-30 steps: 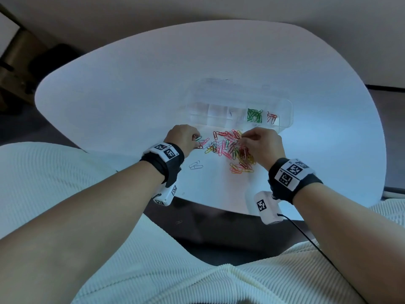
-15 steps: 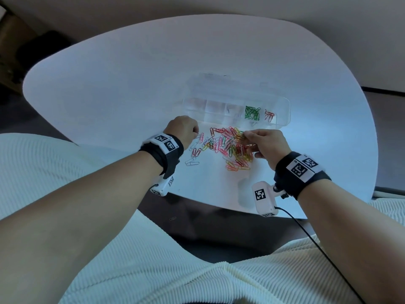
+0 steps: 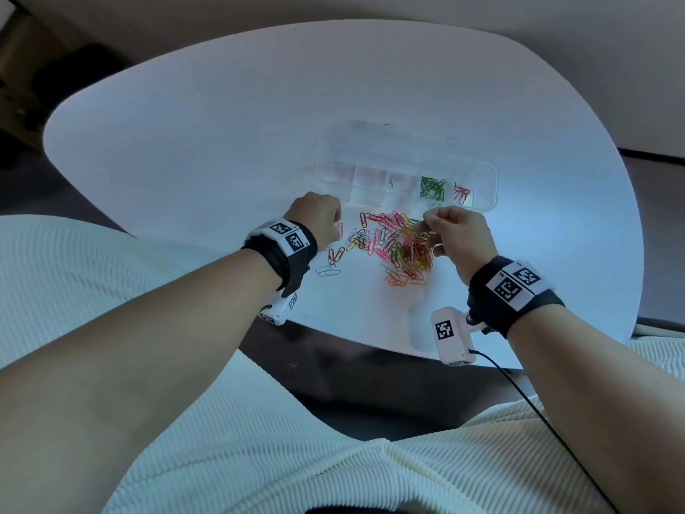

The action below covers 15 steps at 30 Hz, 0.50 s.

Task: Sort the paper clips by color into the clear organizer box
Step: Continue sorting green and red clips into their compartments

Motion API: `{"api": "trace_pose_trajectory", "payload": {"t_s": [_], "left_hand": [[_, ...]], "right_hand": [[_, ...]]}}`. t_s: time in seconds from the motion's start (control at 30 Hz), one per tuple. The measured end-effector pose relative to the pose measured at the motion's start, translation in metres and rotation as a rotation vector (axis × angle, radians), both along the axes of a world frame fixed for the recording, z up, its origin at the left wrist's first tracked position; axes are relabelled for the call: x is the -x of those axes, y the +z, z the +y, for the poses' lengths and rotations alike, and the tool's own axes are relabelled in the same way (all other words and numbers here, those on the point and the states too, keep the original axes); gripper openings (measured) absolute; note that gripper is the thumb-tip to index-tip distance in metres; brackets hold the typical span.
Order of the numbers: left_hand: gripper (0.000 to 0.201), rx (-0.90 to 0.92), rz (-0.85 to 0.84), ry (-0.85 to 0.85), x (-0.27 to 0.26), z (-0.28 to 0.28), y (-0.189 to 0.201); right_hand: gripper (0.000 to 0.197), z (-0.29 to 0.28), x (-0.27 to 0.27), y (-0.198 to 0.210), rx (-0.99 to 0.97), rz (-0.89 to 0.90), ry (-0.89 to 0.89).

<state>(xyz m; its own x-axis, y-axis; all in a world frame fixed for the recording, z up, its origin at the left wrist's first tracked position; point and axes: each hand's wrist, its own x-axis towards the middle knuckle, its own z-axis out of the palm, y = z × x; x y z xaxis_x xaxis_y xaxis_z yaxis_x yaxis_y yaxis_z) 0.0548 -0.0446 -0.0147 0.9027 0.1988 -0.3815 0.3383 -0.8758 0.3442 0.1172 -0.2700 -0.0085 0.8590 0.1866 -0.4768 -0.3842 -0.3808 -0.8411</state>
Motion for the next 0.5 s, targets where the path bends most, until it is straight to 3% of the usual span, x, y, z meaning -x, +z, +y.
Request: {"api": "trace_pose_trajectory", "payload": {"t_s": [0.13, 0.27, 0.33, 0.4, 0.5], "left_hand": [[0.009, 0.072, -0.022, 0.112, -0.002, -0.001, 0.011], [0.030, 0.271, -0.092, 0.288, -0.005, -0.008, 0.024], [0.034, 0.324, -0.088, 0.320, -0.007, -0.013, 0.030], [0.035, 0.352, -0.062, 0.317, -0.006, -0.019, 0.032], [0.024, 0.398, -0.050, 0.232, -0.002, -0.031, 0.028]], "right_hand": [[0.020, 0.000, -0.002, 0.000, -0.157, 0.140, -0.076], [0.023, 0.003, 0.003, 0.002, -0.230, 0.272, -0.135], [0.031, 0.008, 0.005, 0.000, -0.105, 0.208, -0.061], [0.037, 0.011, 0.006, -0.002, 0.174, 0.024, 0.118], [0.017, 0.014, 0.009, -0.008, 0.467, -0.204, 0.342]]}}
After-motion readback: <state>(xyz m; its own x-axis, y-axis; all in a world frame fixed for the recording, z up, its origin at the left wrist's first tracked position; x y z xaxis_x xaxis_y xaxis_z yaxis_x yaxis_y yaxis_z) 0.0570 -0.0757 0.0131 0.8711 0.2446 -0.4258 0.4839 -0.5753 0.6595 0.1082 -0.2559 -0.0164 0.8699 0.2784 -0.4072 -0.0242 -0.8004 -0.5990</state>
